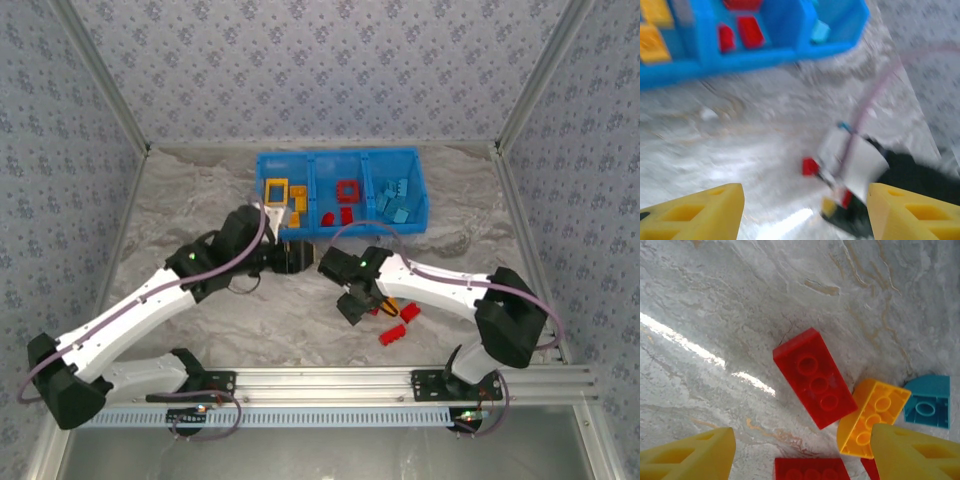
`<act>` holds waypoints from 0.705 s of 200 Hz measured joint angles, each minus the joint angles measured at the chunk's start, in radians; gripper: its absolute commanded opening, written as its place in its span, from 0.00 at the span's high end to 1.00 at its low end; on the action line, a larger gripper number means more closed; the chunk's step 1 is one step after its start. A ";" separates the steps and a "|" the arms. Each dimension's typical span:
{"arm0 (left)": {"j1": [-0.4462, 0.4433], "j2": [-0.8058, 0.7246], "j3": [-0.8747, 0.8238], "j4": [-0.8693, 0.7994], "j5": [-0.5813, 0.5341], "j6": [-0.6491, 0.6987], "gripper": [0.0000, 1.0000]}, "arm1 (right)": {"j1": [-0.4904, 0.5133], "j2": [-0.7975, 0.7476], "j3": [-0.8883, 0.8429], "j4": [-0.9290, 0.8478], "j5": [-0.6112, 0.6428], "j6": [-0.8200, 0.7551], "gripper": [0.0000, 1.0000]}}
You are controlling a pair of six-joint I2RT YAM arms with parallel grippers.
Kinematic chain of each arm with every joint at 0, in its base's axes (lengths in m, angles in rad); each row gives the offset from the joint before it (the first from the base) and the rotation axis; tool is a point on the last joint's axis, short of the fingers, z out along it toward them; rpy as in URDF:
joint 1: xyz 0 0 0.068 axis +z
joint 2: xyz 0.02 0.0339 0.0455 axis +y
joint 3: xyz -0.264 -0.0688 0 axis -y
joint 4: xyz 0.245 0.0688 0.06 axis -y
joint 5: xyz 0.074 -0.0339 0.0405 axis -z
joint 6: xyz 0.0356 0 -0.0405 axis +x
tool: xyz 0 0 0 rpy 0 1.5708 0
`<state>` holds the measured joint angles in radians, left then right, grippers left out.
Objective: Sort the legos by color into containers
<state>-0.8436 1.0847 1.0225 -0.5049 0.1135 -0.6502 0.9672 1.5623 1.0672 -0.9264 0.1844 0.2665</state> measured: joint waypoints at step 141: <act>-0.134 -0.311 -0.231 0.041 -0.055 -0.163 0.38 | -0.073 0.227 0.032 0.077 -0.036 -0.146 0.66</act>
<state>-0.9775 0.7738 0.7914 -0.4637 0.0586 -0.8135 0.8940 1.7893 1.0992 -0.8490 0.1482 0.1207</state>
